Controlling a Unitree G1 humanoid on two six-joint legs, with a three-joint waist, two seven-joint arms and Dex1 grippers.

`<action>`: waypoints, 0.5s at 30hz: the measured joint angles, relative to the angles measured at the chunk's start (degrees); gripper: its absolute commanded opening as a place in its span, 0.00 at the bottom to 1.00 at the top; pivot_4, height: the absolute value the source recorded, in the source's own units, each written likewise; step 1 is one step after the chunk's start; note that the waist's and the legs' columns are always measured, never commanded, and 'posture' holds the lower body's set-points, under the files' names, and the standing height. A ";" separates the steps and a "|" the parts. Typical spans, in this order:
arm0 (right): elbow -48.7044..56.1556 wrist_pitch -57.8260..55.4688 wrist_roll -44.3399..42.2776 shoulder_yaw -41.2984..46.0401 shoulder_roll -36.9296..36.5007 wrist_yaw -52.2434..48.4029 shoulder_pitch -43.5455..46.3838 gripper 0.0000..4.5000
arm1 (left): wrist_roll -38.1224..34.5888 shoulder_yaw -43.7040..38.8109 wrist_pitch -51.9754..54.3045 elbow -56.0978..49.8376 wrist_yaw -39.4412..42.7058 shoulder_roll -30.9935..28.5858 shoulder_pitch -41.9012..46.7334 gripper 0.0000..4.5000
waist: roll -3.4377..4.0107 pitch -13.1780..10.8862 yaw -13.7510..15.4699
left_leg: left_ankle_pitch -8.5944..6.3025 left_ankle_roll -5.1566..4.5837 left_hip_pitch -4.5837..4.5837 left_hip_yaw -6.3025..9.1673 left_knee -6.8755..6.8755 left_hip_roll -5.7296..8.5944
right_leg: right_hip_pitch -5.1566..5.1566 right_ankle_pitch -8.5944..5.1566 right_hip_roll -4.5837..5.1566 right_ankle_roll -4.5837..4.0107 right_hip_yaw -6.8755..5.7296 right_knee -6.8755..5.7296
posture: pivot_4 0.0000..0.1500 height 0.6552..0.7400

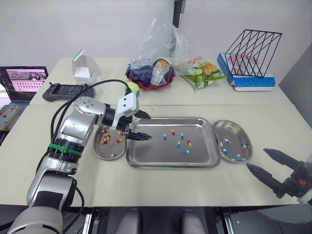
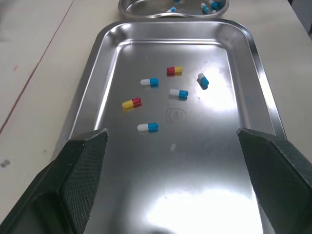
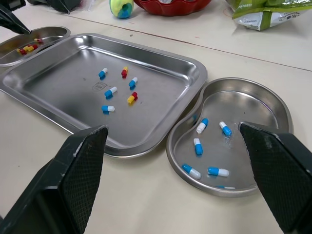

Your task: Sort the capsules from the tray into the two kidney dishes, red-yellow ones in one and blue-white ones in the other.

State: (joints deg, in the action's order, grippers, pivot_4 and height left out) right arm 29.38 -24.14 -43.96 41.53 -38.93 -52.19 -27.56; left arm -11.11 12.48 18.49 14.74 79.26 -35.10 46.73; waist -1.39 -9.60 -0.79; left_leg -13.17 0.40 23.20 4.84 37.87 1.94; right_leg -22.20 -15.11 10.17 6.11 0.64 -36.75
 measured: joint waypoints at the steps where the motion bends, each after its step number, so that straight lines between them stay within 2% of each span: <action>1: 0.00 0.00 -0.01 0.00 0.00 0.03 0.06 1.00 | 0.01 0.00 0.05 -0.01 -0.17 0.00 -0.23 0.99 | 0.00 0.00 0.11 | 0.00 0.00 0.01 0.00 0.00 0.00 | 0.00 0.00 0.00 0.00 0.00 0.00 | 1.00 0.94; 9: -0.10 0.09 0.03 -0.04 -0.06 -0.01 0.67 1.00 | -1.01 -1.83 0.46 -0.55 -1.47 -1.64 -3.01 0.99 | 0.01 0.00 -0.15 | 0.00 0.00 -0.02 0.00 0.00 -0.01 | -0.02 0.00 0.00 0.00 0.01 0.00 | 1.00 0.94; 12: -2.51 1.29 0.86 -0.10 -0.13 -0.34 1.98 1.00 | -5.87 -9.56 -1.53 0.51 -0.21 -5.55 -7.65 0.99 | 0.01 0.00 -1.01 | -0.01 -0.02 -0.07 0.01 -0.06 -0.05 | -0.08 -0.01 -0.02 -0.03 0.01 -0.01 | 1.00 0.94; 15: -7.10 3.38 2.75 -0.34 -0.11 -0.95 3.76 1.00 | -7.89 -18.70 -8.68 7.07 -1.29 -9.36 -10.45 0.99 | 0.01 0.01 -1.13 | -0.01 -0.02 -0.12 0.00 -0.07 -0.04 | -0.05 -0.01 -0.01 -0.03 0.01 0.00 | 1.00 0.94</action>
State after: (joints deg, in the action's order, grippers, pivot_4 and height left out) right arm 22.29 -20.77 -41.22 41.19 -39.04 -53.14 -23.80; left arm -19.00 -6.23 9.82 21.81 77.98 -44.45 36.28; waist -1.38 -9.59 -1.92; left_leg -13.18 0.38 23.08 4.84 37.80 1.90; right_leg -22.24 -15.13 10.15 6.08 0.65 -36.74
